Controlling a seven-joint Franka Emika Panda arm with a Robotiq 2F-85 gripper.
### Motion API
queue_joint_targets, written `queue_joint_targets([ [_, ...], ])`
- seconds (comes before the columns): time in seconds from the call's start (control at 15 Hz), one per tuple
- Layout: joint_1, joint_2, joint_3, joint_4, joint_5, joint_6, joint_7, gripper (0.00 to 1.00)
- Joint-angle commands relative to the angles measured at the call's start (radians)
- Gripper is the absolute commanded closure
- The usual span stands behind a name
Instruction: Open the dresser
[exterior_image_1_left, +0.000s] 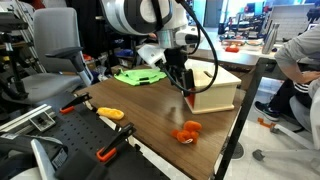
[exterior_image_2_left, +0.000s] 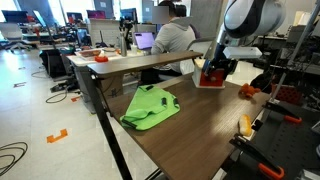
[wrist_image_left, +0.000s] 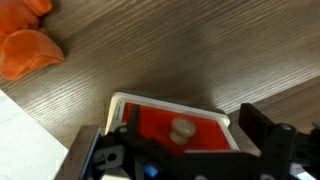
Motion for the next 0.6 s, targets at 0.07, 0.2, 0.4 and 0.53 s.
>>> queue_joint_targets([
  [0.07,0.041,0.052,-0.043,0.018,0.009,0.092,0.037,0.00],
  [0.2,0.056,0.066,-0.058,0.020,0.008,0.104,0.046,0.25],
  [0.4,0.081,0.084,-0.086,0.026,0.007,0.111,0.056,0.42],
  [0.53,0.095,0.090,-0.103,0.026,0.006,0.117,0.061,0.58],
])
